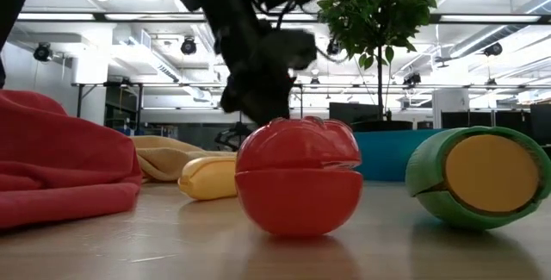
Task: Pick and placing Produce into tupperware
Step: Put the small corn into the blue bin
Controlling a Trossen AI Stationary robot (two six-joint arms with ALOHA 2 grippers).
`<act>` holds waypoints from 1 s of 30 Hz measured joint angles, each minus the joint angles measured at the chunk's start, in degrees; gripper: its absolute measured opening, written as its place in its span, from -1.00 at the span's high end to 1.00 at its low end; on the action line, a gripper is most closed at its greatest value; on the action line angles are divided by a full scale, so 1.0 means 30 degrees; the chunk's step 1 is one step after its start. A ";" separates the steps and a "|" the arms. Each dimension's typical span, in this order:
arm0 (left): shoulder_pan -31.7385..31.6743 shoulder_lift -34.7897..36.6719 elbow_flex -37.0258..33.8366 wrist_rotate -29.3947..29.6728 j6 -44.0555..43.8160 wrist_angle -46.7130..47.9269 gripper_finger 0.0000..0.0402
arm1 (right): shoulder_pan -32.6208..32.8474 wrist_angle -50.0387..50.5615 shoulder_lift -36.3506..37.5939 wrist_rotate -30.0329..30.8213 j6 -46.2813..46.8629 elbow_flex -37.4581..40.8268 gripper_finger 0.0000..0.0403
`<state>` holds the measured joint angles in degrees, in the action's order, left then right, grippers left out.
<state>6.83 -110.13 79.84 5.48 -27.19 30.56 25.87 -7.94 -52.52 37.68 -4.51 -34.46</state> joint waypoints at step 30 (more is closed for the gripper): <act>-0.4593 -0.2988 0.4311 -0.1482 0.5219 -0.7808 0.99 | 0.0010 0.0481 0.1226 0.3491 0.0484 0.0015 -0.18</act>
<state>-6.95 -119.10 92.77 1.03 -11.53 7.14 25.90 -6.50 -48.84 48.15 -3.05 -34.41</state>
